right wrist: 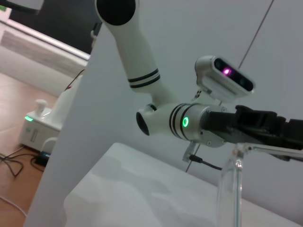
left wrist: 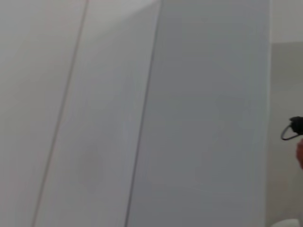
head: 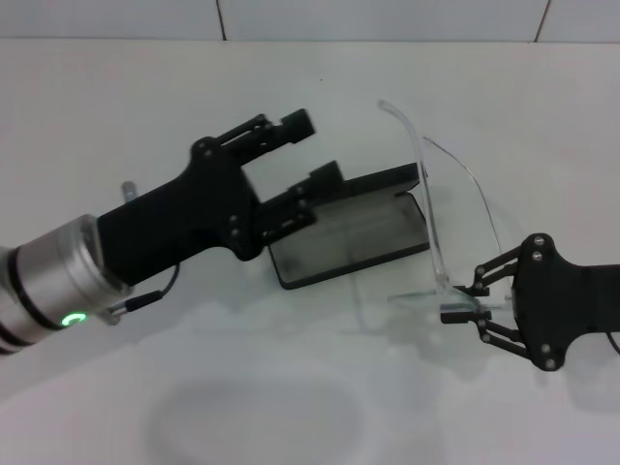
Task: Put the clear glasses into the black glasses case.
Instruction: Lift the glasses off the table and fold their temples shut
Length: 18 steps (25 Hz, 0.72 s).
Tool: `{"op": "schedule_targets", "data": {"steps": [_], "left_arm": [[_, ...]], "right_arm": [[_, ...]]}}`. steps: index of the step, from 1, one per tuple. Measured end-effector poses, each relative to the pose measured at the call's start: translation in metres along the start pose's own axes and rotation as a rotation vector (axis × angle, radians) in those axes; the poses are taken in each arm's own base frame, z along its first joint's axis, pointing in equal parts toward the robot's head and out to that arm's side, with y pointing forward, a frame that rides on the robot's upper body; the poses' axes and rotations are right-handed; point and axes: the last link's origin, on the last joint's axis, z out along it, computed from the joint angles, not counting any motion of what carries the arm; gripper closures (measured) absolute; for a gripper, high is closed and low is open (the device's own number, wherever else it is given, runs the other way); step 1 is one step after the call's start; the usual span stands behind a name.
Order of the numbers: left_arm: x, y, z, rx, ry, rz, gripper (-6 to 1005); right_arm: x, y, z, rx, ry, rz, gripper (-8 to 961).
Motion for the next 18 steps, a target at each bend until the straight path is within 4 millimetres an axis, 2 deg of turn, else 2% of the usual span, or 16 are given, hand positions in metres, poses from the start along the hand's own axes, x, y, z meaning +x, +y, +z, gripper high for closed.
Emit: {"op": "schedule_targets", "data": {"steps": [8,18], "left_arm": [[0.002,0.003,0.022,-0.114,-0.023,0.002,362],[0.0,0.007,0.036,-0.183,-0.052,-0.005,362]], "right_arm": [[0.002,-0.003,0.01,-0.011,-0.017,0.017,832],[0.001,-0.007,0.017,-0.032,-0.021,-0.014,832]]}}
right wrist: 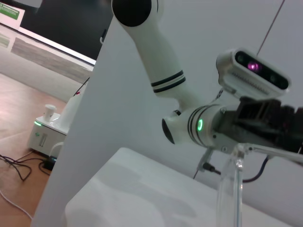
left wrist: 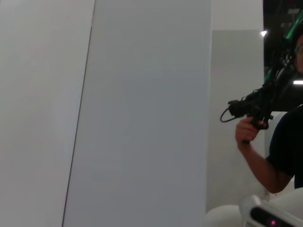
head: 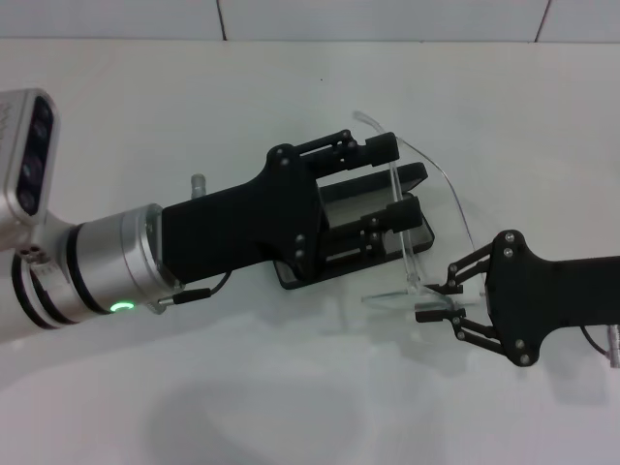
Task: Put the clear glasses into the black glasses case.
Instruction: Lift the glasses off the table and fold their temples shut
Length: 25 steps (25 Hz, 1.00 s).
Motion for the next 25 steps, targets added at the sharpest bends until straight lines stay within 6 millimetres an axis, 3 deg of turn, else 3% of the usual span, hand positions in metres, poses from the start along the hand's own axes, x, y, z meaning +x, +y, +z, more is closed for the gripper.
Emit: {"op": "schedule_targets", "data": {"steps": [25], "left_arm": [[-0.012,-0.002,0.008,-0.019,-0.095,-0.034,363]], "right_arm": [[-0.007,-0.005,0.003,-0.004,-0.031,-0.113,833]]}}
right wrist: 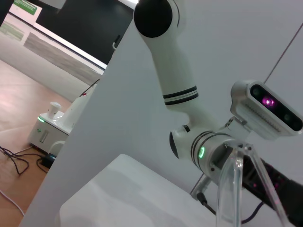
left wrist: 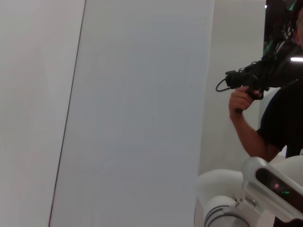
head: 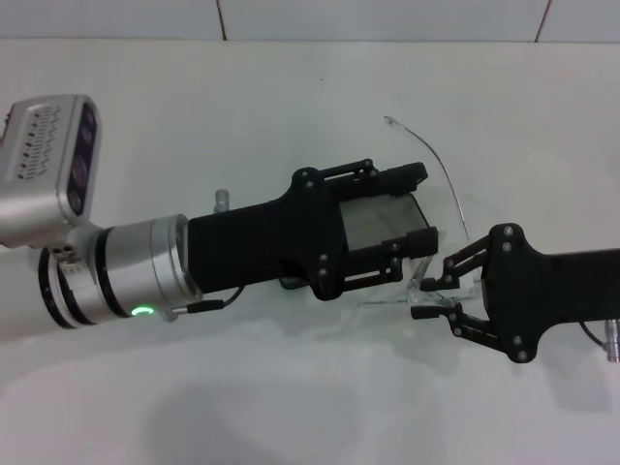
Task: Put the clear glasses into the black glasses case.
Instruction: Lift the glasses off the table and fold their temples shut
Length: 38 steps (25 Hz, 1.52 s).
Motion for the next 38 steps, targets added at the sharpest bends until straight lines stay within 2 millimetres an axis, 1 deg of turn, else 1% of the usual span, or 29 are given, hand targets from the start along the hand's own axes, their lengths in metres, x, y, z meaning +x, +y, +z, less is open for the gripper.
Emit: {"op": "schedule_targets", "data": {"steps": [16,30,38], "left_arm": [[-0.004,0.0027,0.0067,-0.039,-0.038,-0.005,363],[-0.0042,-0.0011,0.008,-0.029,-0.053,-0.008,364],[-0.0059,0.0009,0.0091,-0.041,-0.063,-0.011,364]], "right_arm": [[0.0003,-0.0009,-0.0006,0.003,0.003,-0.001,833],[0.0012,-0.0012,-0.0011,0.009,0.009,0.0,833],[0.0015,0.0002,-0.0016,0.01,0.011,0.003,832]]}}
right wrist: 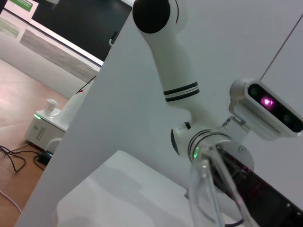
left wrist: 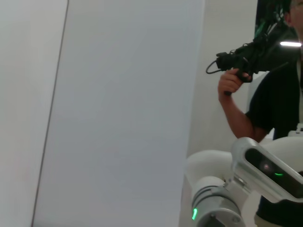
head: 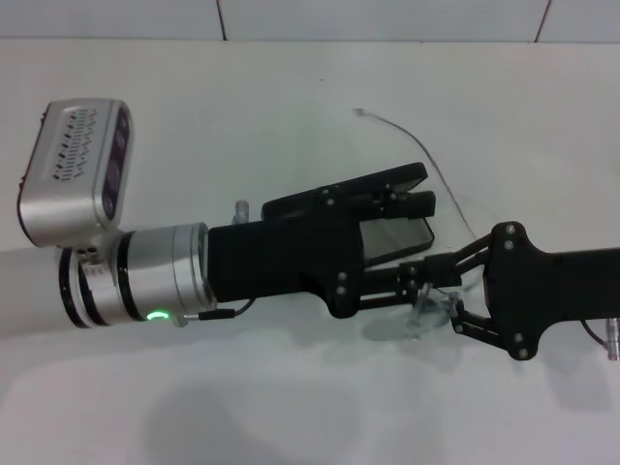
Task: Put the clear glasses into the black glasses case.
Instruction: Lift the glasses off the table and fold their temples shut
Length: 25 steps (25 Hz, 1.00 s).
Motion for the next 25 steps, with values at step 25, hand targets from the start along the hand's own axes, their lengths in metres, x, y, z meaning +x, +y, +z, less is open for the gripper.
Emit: {"op": "schedule_targets", "data": {"steps": [25], "left_arm": [[0.005,-0.01,-0.036,0.138,0.05,0.008,364]], "right_arm": [[-0.04,0.028,-0.005,-0.13,-0.273,-0.1,836]]}}
